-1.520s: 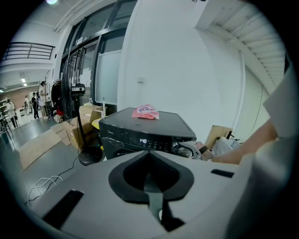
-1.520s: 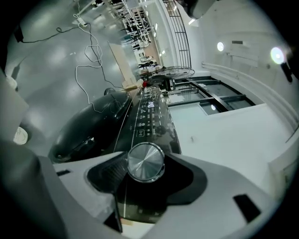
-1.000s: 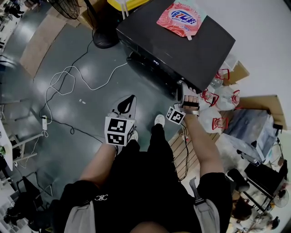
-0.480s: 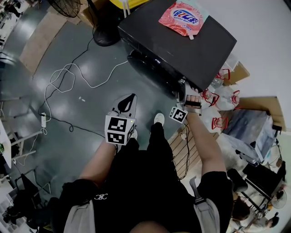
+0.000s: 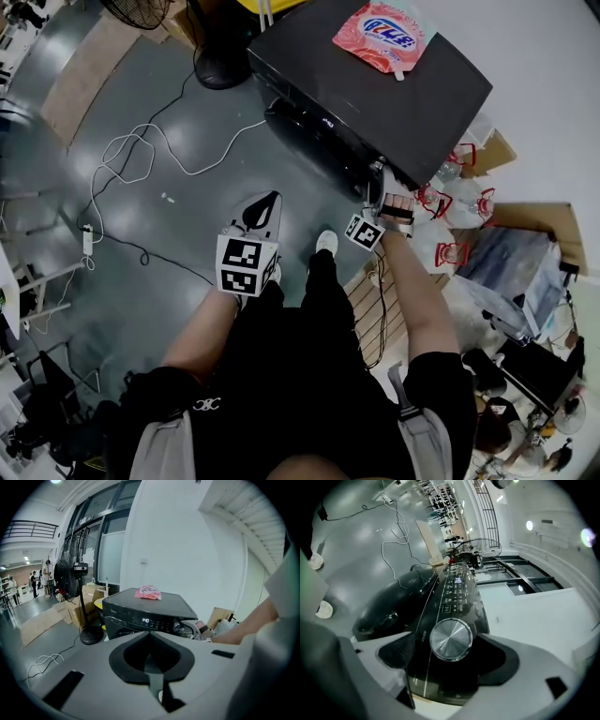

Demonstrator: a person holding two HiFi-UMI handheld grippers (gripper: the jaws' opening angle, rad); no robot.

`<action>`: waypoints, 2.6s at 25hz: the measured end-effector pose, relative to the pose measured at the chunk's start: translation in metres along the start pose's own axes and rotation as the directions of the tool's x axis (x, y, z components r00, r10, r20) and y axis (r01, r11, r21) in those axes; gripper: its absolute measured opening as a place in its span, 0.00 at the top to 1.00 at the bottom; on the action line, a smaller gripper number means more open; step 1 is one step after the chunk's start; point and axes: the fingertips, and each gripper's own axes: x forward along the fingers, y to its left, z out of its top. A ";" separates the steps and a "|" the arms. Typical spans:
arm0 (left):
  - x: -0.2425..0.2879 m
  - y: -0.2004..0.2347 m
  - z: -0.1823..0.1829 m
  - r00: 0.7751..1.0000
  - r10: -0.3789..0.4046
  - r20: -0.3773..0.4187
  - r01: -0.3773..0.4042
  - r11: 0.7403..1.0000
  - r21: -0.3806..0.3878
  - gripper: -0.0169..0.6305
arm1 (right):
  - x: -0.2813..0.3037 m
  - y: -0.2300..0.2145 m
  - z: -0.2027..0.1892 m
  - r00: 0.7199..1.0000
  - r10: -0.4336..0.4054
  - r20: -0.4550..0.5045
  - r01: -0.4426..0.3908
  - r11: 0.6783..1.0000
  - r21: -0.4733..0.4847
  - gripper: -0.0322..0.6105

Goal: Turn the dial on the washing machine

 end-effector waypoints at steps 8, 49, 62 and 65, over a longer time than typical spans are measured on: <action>-0.005 0.005 -0.007 1.000 0.014 -0.014 -0.014 1.000 0.010 0.98 | 0.000 -0.011 0.002 0.995 -0.092 -0.031 0.094 0.993 0.076 0.48; -0.038 0.031 -0.009 0.998 0.060 0.019 -0.059 0.998 -0.014 0.98 | 0.001 -0.034 -0.013 0.911 0.318 -0.263 0.276 0.005 0.961 0.56; -0.033 0.022 0.002 0.999 0.030 0.027 -0.031 0.999 0.015 0.98 | 0.001 -0.029 -0.023 0.959 0.259 -0.116 0.212 -0.379 0.901 0.56; -0.032 0.021 0.000 1.000 0.022 0.021 -0.023 1.000 0.020 0.98 | 0.001 -0.026 -0.025 0.966 0.242 -0.085 0.199 -0.496 0.845 0.56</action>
